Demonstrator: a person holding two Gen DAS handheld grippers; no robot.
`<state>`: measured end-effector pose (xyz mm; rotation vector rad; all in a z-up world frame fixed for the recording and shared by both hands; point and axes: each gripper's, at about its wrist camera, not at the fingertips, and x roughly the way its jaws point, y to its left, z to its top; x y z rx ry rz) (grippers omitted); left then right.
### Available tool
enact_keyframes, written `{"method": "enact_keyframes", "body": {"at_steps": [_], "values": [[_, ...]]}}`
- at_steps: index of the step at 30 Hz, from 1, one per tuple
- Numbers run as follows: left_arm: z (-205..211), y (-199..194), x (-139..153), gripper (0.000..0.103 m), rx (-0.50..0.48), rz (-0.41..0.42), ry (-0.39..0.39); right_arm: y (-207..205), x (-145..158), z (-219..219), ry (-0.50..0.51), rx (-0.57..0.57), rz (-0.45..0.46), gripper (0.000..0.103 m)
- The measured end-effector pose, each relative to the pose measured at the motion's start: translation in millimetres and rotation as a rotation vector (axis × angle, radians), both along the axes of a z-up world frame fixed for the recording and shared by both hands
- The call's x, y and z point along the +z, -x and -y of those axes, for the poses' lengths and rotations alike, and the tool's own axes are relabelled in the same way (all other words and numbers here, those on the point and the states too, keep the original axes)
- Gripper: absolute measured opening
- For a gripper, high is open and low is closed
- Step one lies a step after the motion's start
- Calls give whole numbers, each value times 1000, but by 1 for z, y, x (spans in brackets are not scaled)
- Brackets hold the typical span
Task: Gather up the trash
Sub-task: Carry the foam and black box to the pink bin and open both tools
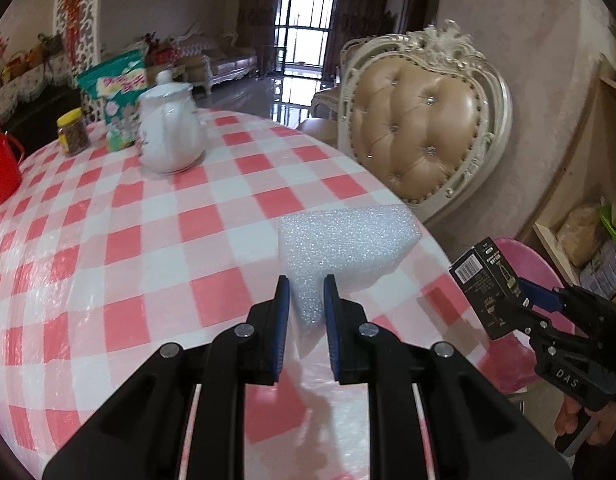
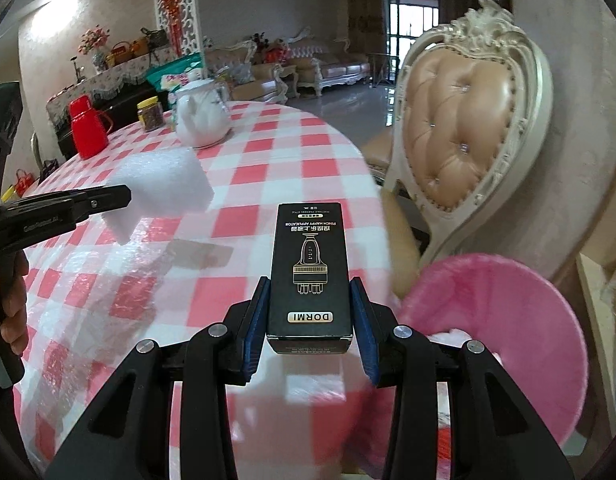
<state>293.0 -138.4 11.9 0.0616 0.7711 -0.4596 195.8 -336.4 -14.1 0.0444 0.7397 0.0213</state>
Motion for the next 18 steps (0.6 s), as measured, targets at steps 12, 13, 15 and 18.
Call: {"method": "enact_keyframes", "body": {"at_steps": [12,13,15,18], "values": [[60,33,6,17,-87,23,-6,40,3,60,-9,-87,16,39],[65,35,7,17,-92,22,-3,42,3,65,-10,-94,19,39],[76,41,9,17,-105,23,-4,48,5,73,-9,-108,26,39],[96,50,13,17,-131,31,-4,57,7,86,-11,-130,36,39]]}}
